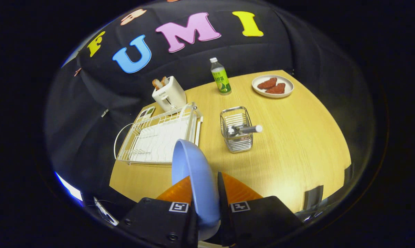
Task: Take the plate from the dish rack, then take the spoon from the basket and place it into the plate.
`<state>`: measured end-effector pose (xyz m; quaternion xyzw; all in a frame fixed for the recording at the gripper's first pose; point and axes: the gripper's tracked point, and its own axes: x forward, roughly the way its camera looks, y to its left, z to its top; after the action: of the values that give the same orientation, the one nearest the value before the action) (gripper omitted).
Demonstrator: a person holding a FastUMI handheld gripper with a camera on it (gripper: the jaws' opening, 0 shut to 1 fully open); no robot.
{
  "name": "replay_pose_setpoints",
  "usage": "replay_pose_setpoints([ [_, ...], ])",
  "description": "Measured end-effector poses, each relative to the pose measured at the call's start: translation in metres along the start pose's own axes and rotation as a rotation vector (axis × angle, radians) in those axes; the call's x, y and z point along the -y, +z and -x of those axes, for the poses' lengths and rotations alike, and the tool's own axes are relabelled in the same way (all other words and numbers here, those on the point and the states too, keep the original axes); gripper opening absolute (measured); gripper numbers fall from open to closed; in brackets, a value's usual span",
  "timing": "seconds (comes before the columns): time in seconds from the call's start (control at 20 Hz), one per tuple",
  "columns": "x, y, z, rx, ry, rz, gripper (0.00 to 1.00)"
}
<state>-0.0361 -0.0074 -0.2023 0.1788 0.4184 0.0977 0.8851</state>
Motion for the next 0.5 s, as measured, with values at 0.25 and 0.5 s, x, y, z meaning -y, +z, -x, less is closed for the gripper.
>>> replay_pose_setpoints([
  [0.25,0.045,-0.012,-0.034,-0.068,0.031,-0.029,0.29],
  [0.5,0.063,-0.020,-0.066,-0.139,0.113,-0.065,0.30],
])
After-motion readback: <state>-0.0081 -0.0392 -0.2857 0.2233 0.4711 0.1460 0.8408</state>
